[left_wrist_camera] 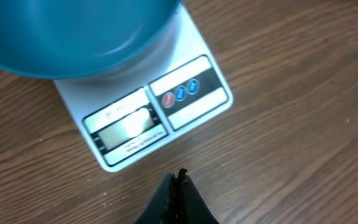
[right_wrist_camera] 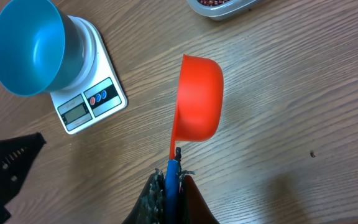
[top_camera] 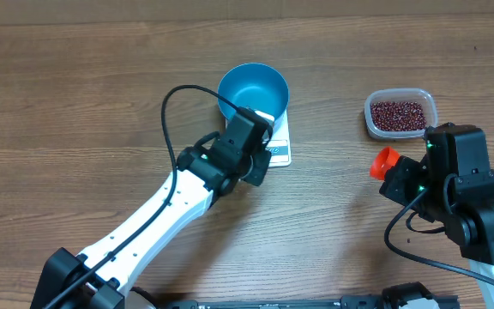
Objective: Scoop item into bowl and weigh 150g on scale
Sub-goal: 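Move the left gripper down toward the scale's front buttons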
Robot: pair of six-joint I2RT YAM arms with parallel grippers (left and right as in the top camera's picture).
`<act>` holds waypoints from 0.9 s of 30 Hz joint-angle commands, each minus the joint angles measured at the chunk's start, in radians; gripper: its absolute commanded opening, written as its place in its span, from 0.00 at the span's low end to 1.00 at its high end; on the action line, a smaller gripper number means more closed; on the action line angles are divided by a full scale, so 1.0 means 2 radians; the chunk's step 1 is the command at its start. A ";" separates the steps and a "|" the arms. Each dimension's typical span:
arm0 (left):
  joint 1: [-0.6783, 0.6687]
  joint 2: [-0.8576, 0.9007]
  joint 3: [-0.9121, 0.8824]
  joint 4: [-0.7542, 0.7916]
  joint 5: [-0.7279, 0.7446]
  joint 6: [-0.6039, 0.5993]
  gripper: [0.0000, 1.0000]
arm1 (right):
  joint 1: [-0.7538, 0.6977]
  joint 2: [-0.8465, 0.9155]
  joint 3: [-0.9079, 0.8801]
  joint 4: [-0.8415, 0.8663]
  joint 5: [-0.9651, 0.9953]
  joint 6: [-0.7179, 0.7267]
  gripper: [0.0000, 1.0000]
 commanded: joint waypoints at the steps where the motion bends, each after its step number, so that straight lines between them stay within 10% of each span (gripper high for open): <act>1: -0.024 -0.005 -0.002 0.003 -0.018 0.019 0.04 | 0.002 -0.002 0.014 0.001 0.006 -0.002 0.04; 27: -0.027 0.002 -0.002 0.033 -0.011 -0.002 0.04 | 0.002 -0.002 0.014 0.007 0.007 -0.002 0.04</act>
